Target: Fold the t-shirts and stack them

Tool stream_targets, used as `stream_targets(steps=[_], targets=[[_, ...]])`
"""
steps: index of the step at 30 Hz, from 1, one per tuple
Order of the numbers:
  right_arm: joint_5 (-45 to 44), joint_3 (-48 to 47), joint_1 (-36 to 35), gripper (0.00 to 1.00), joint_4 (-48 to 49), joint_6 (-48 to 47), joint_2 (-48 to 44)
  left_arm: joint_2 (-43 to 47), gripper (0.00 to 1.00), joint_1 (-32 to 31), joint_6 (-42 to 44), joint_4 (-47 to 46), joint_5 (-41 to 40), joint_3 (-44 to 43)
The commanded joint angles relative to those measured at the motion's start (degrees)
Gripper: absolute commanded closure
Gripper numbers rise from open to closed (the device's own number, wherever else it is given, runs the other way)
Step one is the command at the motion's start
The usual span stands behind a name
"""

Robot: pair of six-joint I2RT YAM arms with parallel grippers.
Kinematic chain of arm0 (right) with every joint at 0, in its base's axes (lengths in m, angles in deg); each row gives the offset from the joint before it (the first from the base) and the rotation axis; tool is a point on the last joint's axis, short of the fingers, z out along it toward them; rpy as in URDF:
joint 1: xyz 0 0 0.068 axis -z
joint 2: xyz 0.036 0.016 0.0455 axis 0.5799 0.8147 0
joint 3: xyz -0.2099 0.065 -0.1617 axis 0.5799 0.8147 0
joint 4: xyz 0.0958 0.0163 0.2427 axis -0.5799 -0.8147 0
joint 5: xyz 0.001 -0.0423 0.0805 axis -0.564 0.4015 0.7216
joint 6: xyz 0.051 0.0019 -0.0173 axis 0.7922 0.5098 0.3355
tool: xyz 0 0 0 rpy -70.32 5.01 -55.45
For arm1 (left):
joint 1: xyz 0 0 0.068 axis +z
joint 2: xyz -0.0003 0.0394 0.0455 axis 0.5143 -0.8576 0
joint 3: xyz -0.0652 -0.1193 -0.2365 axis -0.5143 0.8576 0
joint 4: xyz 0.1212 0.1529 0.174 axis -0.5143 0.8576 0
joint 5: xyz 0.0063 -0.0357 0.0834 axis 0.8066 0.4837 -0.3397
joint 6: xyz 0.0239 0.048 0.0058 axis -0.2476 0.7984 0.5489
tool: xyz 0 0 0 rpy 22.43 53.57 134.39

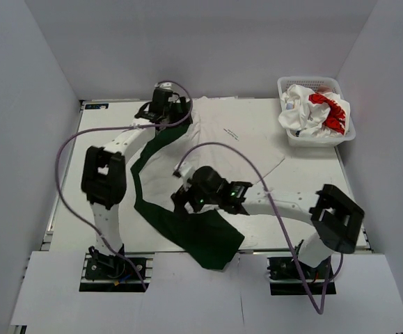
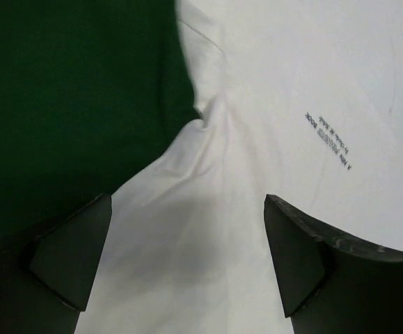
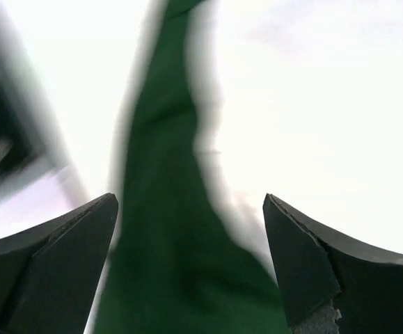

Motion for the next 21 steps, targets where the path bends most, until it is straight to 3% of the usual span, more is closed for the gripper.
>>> stream_targets(steps=[1,5,8,13,16,18,21], targets=[[-20.1,1.6,6.9,0.10,2.6,6.0,-6.7,13.3,0.00,1.9,-6.2,3.5,-13.5,11.7],[-29.0,0.2,17.4,0.10,-1.9,12.3,-5.6,23.8,0.00,1.9,-11.5,1.5,-12.5,27.9],[-28.5,-3.6,23.6,0.10,-5.4,12.7,-1.4,24.4,0.00,1.2,-15.6,0.4,-10.1,35.5],[-21.3,-15.3,35.0,0.10,-7.4,10.6,14.0,24.4,0.00,1.2,-19.0,0.5,-9.4,39.6],[-21.4,-22.4,39.4,0.10,-9.4,9.4,21.9,23.2,0.00,2.0,-19.5,0.5,-11.3,40.4],[-20.1,-23.3,40.9,0.10,-10.5,9.2,25.7,20.3,0.00,2.0,-20.9,4.3,-17.3,37.0],[-16.3,-19.7,45.4,0.10,-10.2,12.0,26.4,14.5,0.00,2.6,-21.6,9.5,-20.1,31.9]])
